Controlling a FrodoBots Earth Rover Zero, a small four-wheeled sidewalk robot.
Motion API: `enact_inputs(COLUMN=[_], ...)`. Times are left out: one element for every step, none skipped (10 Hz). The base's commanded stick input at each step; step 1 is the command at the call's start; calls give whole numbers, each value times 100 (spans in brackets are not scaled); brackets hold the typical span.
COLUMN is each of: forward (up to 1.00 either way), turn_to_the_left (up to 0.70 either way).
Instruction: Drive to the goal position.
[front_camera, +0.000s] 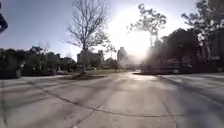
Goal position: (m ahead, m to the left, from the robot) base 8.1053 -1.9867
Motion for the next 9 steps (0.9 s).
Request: enact_inputs(forward=[70,70,70,70,70,70,70,70,70], turn_to_the_left=[-7,-11,-15,-18,-19,-19,-19,-19,-17])
